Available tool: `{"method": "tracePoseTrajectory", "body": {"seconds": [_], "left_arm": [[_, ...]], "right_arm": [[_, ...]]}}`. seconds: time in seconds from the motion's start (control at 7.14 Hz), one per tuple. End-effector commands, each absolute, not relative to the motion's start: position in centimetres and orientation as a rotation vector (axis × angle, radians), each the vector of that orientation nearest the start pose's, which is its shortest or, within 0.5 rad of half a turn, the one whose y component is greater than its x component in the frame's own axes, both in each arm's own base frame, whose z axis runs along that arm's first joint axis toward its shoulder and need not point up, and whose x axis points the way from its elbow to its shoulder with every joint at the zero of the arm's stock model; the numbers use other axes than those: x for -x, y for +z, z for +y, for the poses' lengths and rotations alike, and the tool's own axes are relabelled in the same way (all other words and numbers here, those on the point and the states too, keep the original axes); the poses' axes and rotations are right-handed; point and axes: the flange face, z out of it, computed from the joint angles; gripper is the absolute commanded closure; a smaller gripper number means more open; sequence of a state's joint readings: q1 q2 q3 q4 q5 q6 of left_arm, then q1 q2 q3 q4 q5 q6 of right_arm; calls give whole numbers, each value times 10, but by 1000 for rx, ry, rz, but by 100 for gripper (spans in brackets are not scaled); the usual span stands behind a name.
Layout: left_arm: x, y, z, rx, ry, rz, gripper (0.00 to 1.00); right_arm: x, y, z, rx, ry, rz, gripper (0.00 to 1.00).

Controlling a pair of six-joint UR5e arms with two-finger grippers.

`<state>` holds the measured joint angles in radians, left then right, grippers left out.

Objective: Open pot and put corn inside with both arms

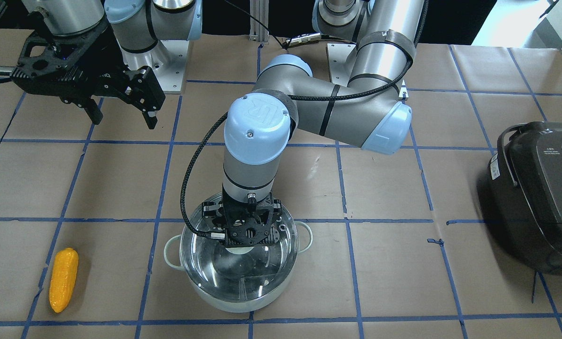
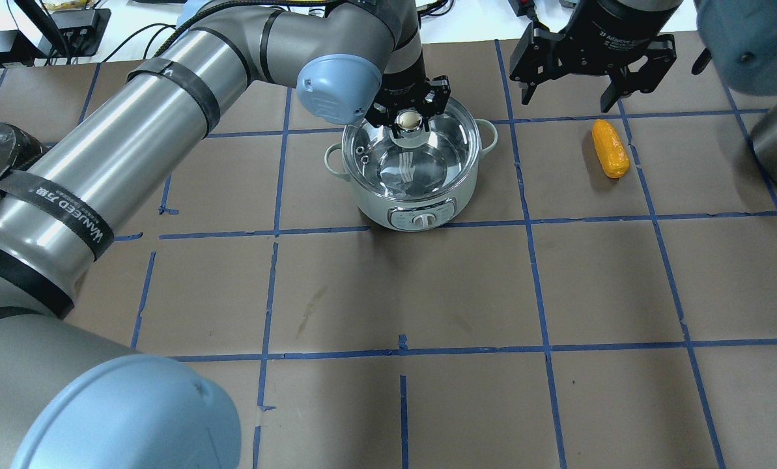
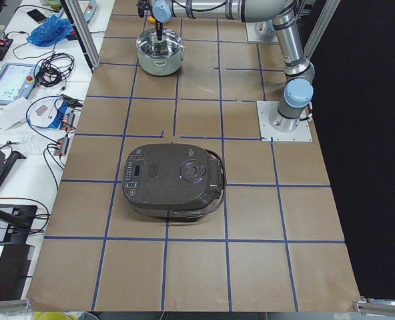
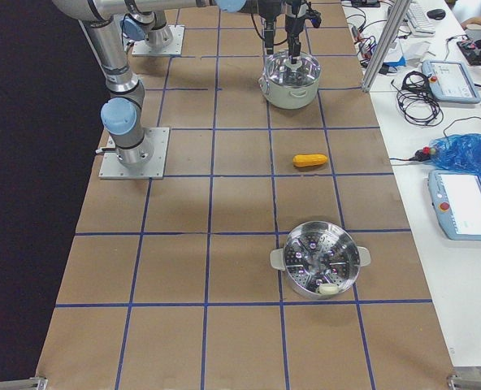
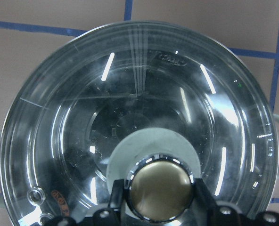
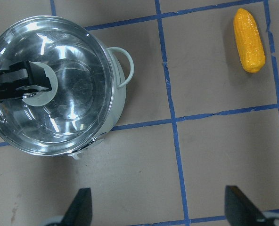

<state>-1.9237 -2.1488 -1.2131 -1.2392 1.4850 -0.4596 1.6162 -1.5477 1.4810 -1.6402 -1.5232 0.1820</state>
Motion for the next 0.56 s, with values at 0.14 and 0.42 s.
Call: {"method": "tracePoseTrajectory", "body": {"seconds": [0.14, 0.42], "left_arm": [[378, 394, -623, 157, -212, 3269, 86], [313, 452, -618, -2, -205, 3238, 85]], "right_arm": [[-162, 524, -506, -200, -187, 3069, 0], [-165, 523, -504, -189, -182, 3070, 0]]}}
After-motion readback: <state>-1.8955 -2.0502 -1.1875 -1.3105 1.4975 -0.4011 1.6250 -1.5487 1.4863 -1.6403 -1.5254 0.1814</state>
